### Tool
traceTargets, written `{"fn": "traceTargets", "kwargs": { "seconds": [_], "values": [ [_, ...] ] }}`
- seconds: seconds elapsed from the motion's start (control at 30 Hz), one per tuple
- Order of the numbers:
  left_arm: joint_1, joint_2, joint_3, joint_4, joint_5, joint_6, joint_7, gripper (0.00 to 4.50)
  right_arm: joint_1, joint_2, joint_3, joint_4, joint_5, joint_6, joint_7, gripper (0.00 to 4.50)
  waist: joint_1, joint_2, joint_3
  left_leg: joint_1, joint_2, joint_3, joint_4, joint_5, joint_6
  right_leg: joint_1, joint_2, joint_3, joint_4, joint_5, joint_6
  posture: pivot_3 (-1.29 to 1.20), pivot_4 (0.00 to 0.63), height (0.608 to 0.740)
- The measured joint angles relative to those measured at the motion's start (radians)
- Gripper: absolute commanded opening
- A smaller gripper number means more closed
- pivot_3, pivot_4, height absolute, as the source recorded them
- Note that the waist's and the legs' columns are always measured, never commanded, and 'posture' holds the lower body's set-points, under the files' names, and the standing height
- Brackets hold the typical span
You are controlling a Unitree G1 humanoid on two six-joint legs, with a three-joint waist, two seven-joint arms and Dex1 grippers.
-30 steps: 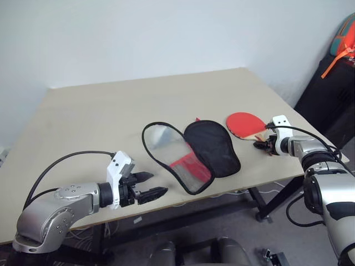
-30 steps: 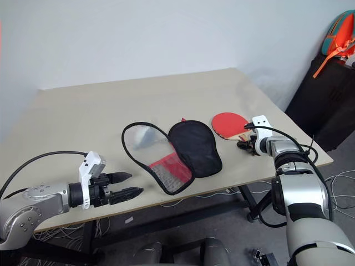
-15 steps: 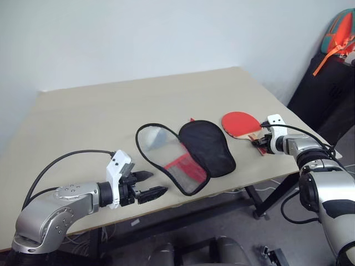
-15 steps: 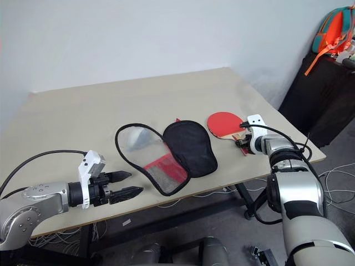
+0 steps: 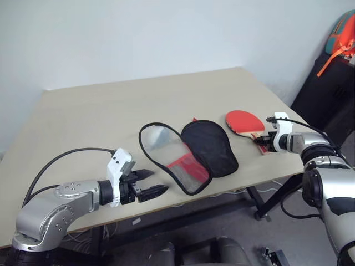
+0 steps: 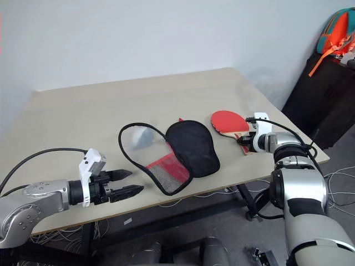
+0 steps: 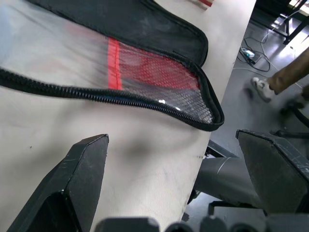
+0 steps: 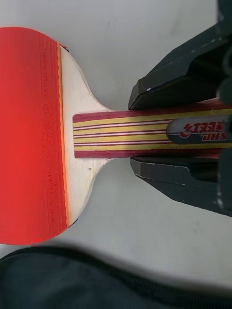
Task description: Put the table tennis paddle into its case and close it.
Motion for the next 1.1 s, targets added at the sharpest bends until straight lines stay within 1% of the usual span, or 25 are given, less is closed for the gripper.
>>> {"fn": "traceTargets", "kwargs": {
  "seconds": [0.1, 0.23, 0.33, 0.4, 0.47, 0.57, 0.7, 0.87, 1.1],
  "values": [
    [-0.020, -0.003, -0.026, 0.022, 0.007, -0.004, -0.010, 4.50, 0.061, -0.004, 0.004, -0.208, 0.027, 0.102, 0.037, 1.10, -0.001, 0.000, 0.000, 0.000, 0.001, 0.000, -0.001, 0.000, 0.000, -0.001, 0.001, 0.000, 0.000, 0.000, 0.000, 0.00, 0.000, 0.724],
    [-0.054, -0.006, -0.047, 0.044, 0.014, -0.011, -0.023, 4.50, 0.191, 0.023, 0.004, -0.556, 0.091, 0.312, 0.033, 1.10, -0.001, 0.000, 0.000, -0.001, 0.001, 0.000, -0.001, 0.000, 0.000, -0.003, 0.001, 0.002, 0.001, 0.000, 0.000, 0.00, 0.000, 0.724],
    [-0.079, -0.008, -0.074, 0.065, 0.018, -0.014, -0.036, 4.50, 0.261, 0.089, 0.003, -0.777, 0.147, 0.463, -0.007, 1.10, -0.001, 0.000, 0.000, -0.002, 0.001, 0.000, -0.001, 0.000, 0.000, -0.005, 0.001, 0.002, 0.002, 0.001, -0.001, 0.00, 0.000, 0.724],
    [-0.096, -0.008, -0.083, 0.080, 0.023, -0.016, -0.044, 4.50, 0.277, 0.147, -0.002, -0.877, 0.182, 0.541, -0.047, 1.10, 0.000, 0.000, 0.000, -0.002, 0.001, 0.001, -0.001, 0.000, 0.000, -0.005, 0.001, 0.002, 0.002, 0.001, -0.001, 0.00, 0.000, 0.724],
    [-0.117, -0.008, -0.097, 0.100, 0.030, -0.022, -0.055, 4.50, 0.285, 0.220, -0.016, -0.946, 0.200, 0.577, -0.105, 1.10, 0.000, 0.000, 0.000, -0.002, 0.001, 0.002, 0.000, 0.000, 0.000, -0.005, 0.001, 0.001, 0.002, 0.001, -0.001, 0.00, 0.000, 0.724],
    [-0.126, -0.009, -0.101, 0.120, 0.040, -0.033, -0.065, 4.50, 0.306, 0.303, -0.029, -0.989, 0.223, 0.580, -0.181, 1.10, 0.004, 0.000, -0.001, -0.003, 0.001, 0.002, -0.001, 0.000, 0.000, -0.004, 0.000, 0.000, 0.001, 0.001, -0.001, 0.00, 0.000, 0.724],
    [-0.127, -0.009, -0.105, 0.134, 0.052, -0.038, -0.075, 4.50, 0.355, 0.362, -0.042, -0.996, 0.226, 0.585, -0.267, 1.10, 0.008, -0.001, -0.001, -0.004, 0.001, 0.002, -0.001, 0.000, 0.000, -0.005, 0.000, 0.000, 0.001, 0.001, -0.001, 0.00, 0.000, 0.724],
    [-0.112, -0.004, -0.103, 0.134, 0.055, -0.045, -0.087, 4.50, 0.396, 0.380, -0.049, -1.023, 0.243, 0.609, -0.315, 1.10, 0.002, -0.001, -0.001, -0.003, 0.001, 0.003, -0.002, 0.000, -0.001, -0.006, 0.001, 0.000, 0.001, 0.001, -0.001, 0.00, 0.000, 0.724],
    [-0.071, 0.011, -0.086, 0.122, 0.054, -0.045, -0.088, 4.50, 0.437, 0.388, -0.019, -1.067, 0.259, 0.606, -0.345, 1.10, 0.000, -0.001, -0.001, -0.003, 0.001, 0.003, -0.002, 0.001, -0.002, -0.006, 0.001, 0.000, 0.001, 0.001, -0.002, 0.00, 0.000, 0.724]
  ]
}}
